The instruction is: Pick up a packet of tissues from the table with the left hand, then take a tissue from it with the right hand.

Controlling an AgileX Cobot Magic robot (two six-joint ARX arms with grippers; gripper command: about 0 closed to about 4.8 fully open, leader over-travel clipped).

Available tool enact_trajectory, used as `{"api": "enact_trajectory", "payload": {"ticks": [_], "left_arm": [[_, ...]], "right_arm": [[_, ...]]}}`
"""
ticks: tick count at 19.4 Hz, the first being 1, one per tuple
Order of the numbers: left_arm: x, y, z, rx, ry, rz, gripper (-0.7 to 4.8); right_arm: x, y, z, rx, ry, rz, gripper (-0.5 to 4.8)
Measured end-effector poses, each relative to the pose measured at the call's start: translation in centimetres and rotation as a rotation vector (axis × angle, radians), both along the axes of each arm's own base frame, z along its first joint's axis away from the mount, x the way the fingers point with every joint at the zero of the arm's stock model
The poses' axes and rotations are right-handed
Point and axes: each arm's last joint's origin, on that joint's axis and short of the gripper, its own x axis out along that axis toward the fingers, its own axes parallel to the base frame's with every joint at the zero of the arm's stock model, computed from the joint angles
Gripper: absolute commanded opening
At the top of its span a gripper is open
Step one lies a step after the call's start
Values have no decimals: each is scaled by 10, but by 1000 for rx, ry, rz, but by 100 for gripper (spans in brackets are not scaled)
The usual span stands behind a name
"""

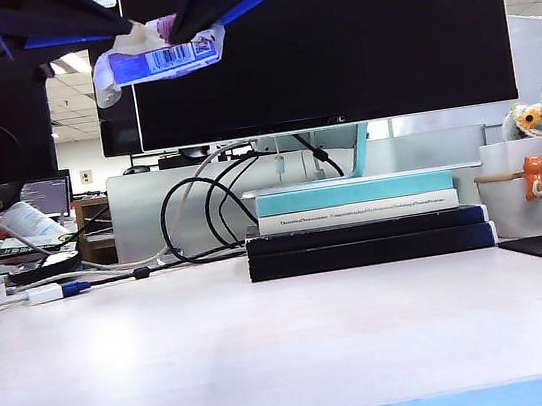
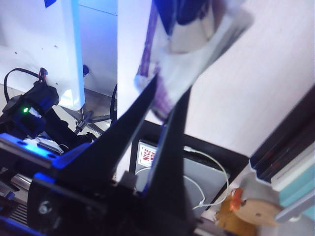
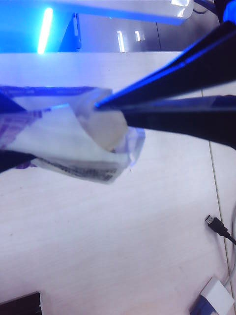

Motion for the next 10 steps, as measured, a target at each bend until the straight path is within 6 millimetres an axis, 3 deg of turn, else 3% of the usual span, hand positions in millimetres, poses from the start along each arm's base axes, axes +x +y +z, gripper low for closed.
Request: {"api": "enact_trajectory", "payload": {"ticks": [3,4,6,10], "left_arm": [[-1,-4,0,1,-6,-12,-6],[-1,-4,0,0,-5,-13,-6],[-1,-4,0,-1,-2,-13,-6],[-2,-6,1,-16,-6,-33,-6]], "right_arm": [[0,-1,-1,-8,10,-2,19],[0,-1,-1,-8,10,-2,121],[0,-1,-1,-12,10,-5,203],[-2,0,-2,-19,20,-4,214]]}}
